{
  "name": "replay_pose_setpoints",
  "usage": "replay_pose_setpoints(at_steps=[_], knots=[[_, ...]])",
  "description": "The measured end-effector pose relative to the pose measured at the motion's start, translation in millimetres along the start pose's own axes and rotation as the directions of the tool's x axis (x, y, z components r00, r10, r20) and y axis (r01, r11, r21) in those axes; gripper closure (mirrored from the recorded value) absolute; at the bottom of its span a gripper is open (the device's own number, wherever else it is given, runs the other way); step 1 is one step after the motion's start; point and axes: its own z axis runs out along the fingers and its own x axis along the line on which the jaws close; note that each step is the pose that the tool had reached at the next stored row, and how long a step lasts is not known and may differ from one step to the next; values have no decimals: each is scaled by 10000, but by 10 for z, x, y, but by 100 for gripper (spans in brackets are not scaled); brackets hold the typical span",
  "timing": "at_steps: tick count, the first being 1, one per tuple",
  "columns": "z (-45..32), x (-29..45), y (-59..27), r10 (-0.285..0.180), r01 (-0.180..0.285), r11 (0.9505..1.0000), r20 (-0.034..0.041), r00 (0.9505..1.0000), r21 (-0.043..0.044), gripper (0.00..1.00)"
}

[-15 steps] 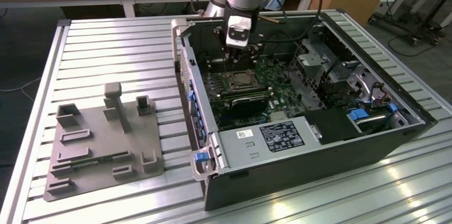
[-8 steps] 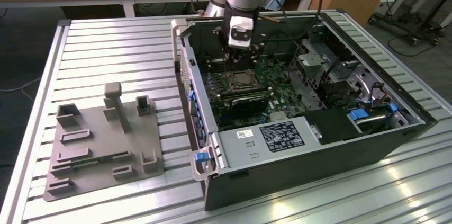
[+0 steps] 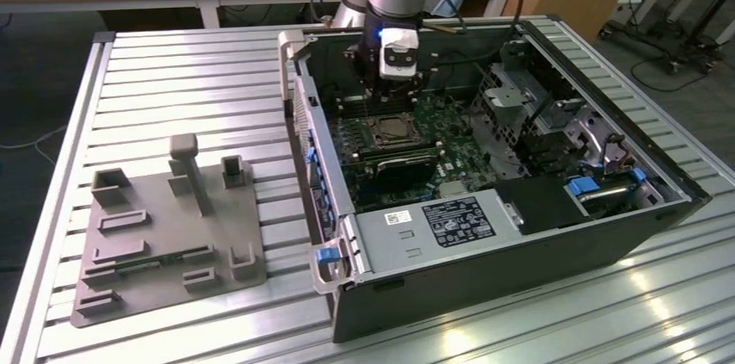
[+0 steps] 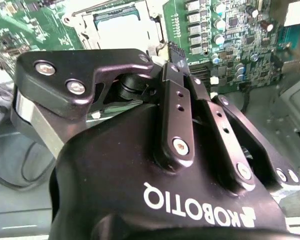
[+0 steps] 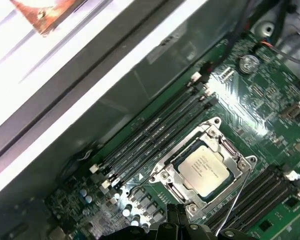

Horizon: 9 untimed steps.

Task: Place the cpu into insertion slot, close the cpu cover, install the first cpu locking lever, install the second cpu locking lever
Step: 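Install the first cpu locking lever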

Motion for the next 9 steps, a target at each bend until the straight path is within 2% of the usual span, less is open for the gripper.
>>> replay_pose_setpoints(at_steps=[5,9], knots=[[-2,14,-12,-291,291,9996,0,9996,-5,90],[-3,64,-57,-352,352,9994,10,9994,-12,90]])
